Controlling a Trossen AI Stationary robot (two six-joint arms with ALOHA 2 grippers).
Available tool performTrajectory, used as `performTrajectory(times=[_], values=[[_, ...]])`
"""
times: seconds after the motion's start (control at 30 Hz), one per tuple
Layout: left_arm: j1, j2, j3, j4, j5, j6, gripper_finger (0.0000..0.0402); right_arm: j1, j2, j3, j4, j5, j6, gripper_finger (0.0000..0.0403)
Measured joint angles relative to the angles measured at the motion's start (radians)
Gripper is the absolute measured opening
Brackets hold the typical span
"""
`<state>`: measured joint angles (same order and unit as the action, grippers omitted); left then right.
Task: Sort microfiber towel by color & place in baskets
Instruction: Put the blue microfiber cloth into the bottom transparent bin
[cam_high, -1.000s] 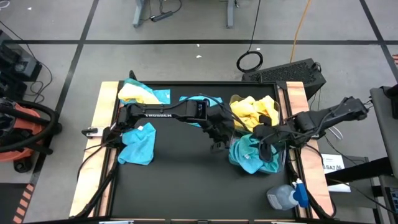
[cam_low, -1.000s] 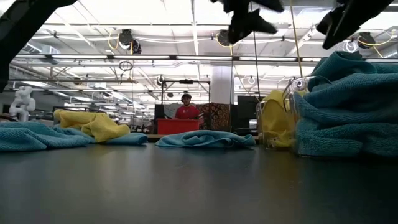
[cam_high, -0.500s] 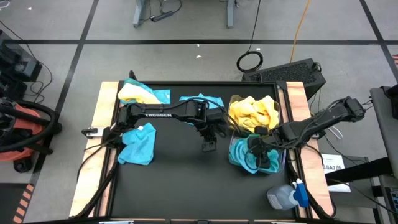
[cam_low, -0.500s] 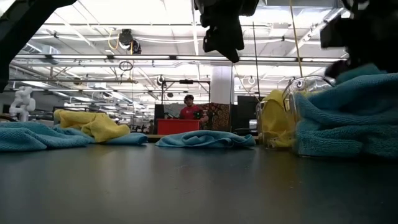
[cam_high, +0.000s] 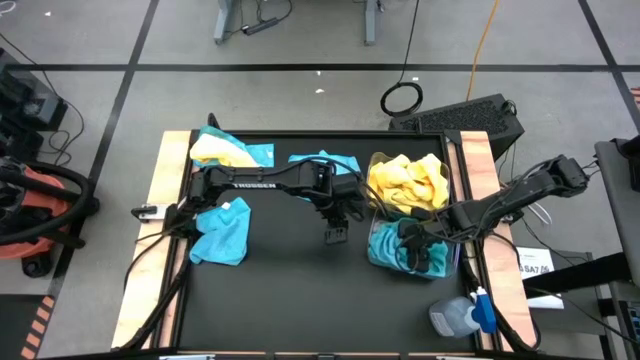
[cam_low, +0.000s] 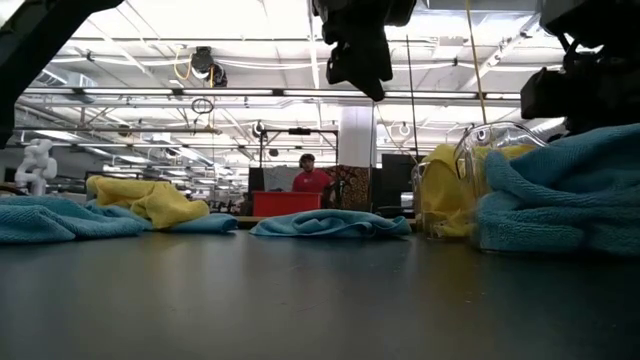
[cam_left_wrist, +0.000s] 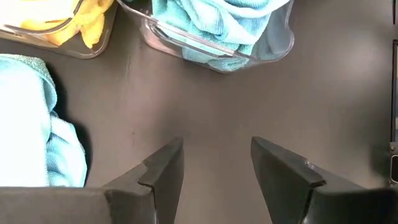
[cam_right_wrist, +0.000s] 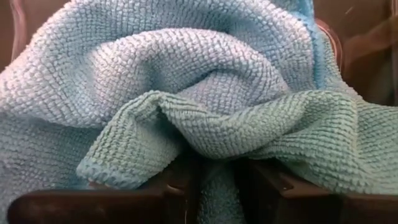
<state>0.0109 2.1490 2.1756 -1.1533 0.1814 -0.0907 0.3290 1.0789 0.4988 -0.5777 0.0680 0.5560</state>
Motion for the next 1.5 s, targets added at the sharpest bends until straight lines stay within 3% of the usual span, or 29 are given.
performTrajectory(times=[0.27,0.63,0.83,1.27,1.5], values=[[0.000,-0.006,0.000,-0.004,-0.020,0.000,0.0191,0.000,-0.055,0.040,-0.062,-0.104,0.047,0.0086],[0.014,-0.086,0.000,-0.023,-0.144,0.033,0.0191,0.000,-0.155,0.223,-0.184,-0.069,-0.010,0.0087],[0.034,-0.143,0.000,-0.118,-0.222,0.050,0.0191,0.000,-0.191,0.306,-0.224,-0.040,-0.019,0.0092],[0.055,-0.245,-0.060,-0.322,-0.283,0.048,0.0191,0.000,-0.207,0.453,-0.297,-0.011,-0.042,0.0251],[0.054,-0.312,-0.202,-0.315,-0.286,0.040,0.0191,0.000,-0.207,0.510,-0.298,0.009,-0.049,0.0295]])
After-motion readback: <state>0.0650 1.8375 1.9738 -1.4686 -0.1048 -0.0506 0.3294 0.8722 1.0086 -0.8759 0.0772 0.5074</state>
